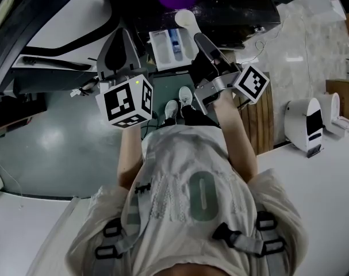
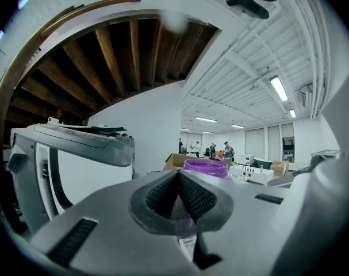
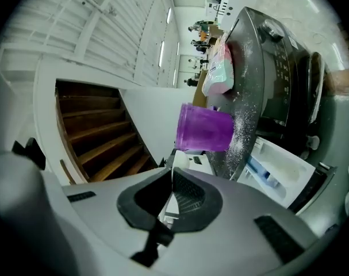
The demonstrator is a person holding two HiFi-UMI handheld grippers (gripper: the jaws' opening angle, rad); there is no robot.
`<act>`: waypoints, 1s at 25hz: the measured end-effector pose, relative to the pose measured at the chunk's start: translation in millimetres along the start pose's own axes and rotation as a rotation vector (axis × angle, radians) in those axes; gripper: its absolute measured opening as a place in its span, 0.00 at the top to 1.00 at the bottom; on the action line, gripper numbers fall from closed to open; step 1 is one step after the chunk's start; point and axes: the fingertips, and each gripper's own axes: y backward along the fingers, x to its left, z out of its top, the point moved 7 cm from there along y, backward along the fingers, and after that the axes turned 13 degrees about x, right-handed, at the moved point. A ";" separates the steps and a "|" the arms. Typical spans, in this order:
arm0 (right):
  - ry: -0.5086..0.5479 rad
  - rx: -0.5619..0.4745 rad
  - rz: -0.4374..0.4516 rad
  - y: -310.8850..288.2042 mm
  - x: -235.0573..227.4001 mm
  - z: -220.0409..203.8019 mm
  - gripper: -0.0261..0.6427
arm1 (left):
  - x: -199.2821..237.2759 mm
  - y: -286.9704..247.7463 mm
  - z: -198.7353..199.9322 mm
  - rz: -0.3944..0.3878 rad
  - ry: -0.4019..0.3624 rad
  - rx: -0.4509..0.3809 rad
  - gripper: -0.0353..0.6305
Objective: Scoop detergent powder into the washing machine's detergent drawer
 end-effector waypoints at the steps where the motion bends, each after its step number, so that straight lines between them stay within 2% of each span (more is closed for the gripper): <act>1: 0.013 0.013 -0.019 -1.5 -3.0 -1.7 0.94 | 1.1 0.4 -1.8 0.005 0.003 0.004 0.92; 9: 0.175 0.145 -0.181 -18.0 -30.3 -22.6 0.94 | 19.2 7.7 -17.7 0.056 0.026 0.038 0.92; 13: 0.186 0.187 -0.245 -27.4 -50.0 -32.3 0.94 | 30.1 11.0 -26.6 0.083 0.037 0.056 0.92; 20: 0.311 0.290 -0.406 -37.8 -70.4 -44.2 0.94 | 45.1 12.9 -40.8 0.123 0.057 0.081 0.92; 25: 0.493 0.387 -0.528 -41.5 -74.2 -49.4 0.94 | 48.3 14.2 -43.4 0.138 0.076 0.080 0.92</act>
